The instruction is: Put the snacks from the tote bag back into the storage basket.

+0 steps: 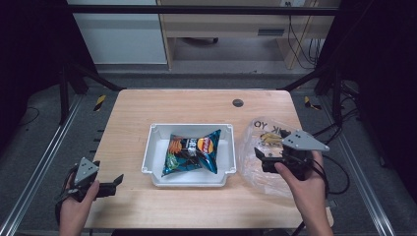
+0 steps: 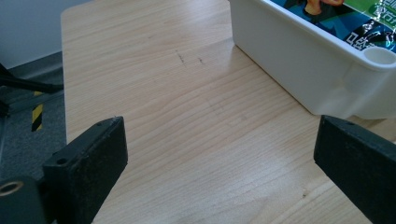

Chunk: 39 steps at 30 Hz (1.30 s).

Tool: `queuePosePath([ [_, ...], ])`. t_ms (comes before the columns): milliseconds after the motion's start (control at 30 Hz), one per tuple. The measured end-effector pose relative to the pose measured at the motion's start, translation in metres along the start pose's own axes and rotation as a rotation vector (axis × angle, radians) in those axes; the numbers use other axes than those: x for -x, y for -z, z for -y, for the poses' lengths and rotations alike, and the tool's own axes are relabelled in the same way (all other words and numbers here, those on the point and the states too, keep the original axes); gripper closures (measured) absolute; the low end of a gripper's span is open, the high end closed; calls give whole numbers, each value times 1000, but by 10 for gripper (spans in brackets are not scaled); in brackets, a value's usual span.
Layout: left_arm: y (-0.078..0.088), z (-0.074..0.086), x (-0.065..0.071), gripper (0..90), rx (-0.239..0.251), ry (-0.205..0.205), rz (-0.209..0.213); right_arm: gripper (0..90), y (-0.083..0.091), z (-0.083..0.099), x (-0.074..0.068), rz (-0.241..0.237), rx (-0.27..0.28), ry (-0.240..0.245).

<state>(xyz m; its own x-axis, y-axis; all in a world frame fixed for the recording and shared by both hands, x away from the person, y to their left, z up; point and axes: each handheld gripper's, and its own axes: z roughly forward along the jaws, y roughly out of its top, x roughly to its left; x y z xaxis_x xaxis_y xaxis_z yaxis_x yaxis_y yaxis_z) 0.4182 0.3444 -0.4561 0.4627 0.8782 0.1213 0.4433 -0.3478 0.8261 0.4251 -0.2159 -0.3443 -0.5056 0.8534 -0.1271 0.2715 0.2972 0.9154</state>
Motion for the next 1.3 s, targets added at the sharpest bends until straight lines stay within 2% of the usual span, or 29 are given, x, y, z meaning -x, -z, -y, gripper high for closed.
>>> queuePosePath([
  [433,-2,0,2,24,0,-6,2,62,4,41,10,23,-63,-45],
  [700,-2,0,3,24,-1,-5,2,63,2,57,10,24,-99,-48],
  [1067,-1,0,2,23,-1,-4,3,65,-9,85,1,3,-163,-65],
  [1300,-2,0,2,24,-1,-3,3,62,-17,93,-4,-5,-207,-45],
])
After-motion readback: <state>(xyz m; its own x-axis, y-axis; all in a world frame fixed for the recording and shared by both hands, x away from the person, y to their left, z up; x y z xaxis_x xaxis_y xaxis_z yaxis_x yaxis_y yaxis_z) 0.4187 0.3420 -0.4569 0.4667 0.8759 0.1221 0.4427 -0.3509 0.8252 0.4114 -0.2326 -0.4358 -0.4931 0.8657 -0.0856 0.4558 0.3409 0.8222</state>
